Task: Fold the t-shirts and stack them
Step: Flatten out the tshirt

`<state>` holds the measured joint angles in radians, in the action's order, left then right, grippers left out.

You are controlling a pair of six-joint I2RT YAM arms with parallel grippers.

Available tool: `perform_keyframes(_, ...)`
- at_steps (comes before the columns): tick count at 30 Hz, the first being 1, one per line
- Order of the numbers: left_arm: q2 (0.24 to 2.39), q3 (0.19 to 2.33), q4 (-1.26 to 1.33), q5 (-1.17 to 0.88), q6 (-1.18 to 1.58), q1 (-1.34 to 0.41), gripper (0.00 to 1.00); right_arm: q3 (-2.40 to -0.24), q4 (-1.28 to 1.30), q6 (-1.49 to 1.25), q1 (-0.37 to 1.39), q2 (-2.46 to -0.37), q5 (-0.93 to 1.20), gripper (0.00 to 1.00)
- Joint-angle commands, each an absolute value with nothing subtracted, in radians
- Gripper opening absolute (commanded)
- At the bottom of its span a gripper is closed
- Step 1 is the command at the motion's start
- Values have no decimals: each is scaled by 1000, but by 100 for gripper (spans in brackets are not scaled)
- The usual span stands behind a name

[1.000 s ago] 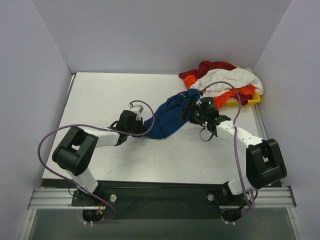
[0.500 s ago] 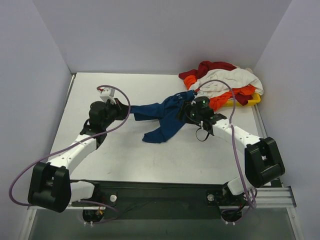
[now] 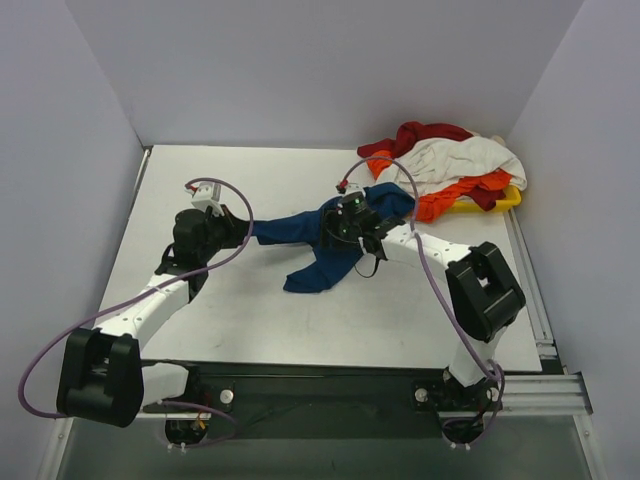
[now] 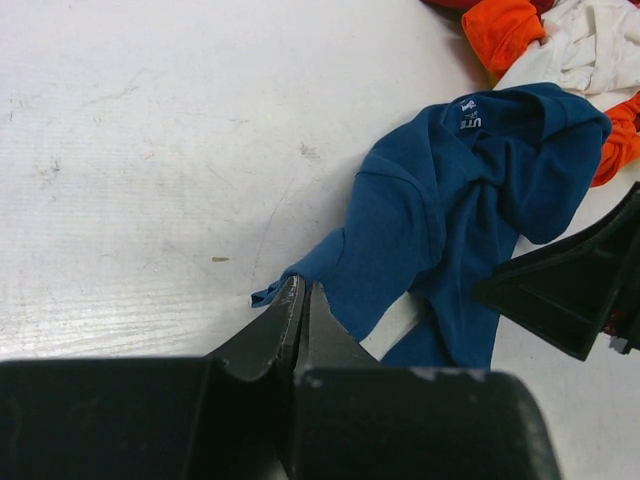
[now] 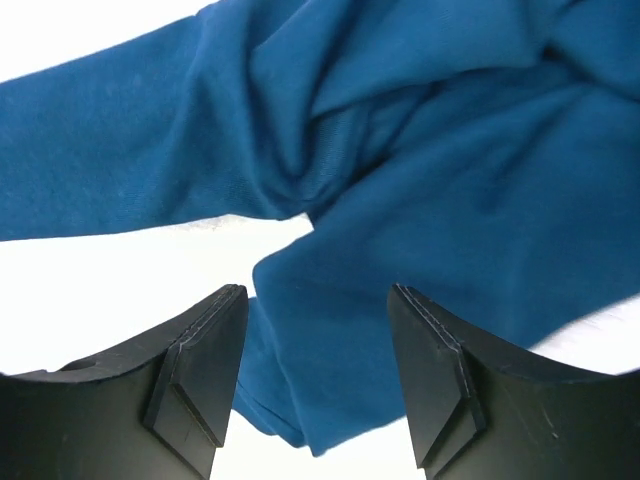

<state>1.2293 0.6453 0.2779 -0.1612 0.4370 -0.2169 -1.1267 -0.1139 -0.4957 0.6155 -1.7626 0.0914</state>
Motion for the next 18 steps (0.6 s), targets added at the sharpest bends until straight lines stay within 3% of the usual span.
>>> perform_keyframes(1,1235,652,318,-173,425,-207,0,-1207,-48,-468,653,-1811,9,58)
perform_keyframes(9,1233,649,336,-198,436,-196,0,-1356,121,-419,725,-1952,-176,56)
perform_keyframes(11,1239,652,344,-209,439,-192,0,-1384,153,-401,736,-1974,-212,41)
perform_keyframes(12,1239,658,344,-215,442,-190,0,-1382,155,-397,744,-1980,-242,25)
perform_keyframes(14,1244,666,348,-221,443,-186,0,-1375,167,-391,744,-1979,-265,12)
perform_keyframes(15,1243,678,350,-224,446,-183,0,-1368,169,-384,742,-1959,-297,1)
perform_keyframes(18,1244,702,348,-242,457,-158,0,-1316,170,-368,733,-1893,-337,0)
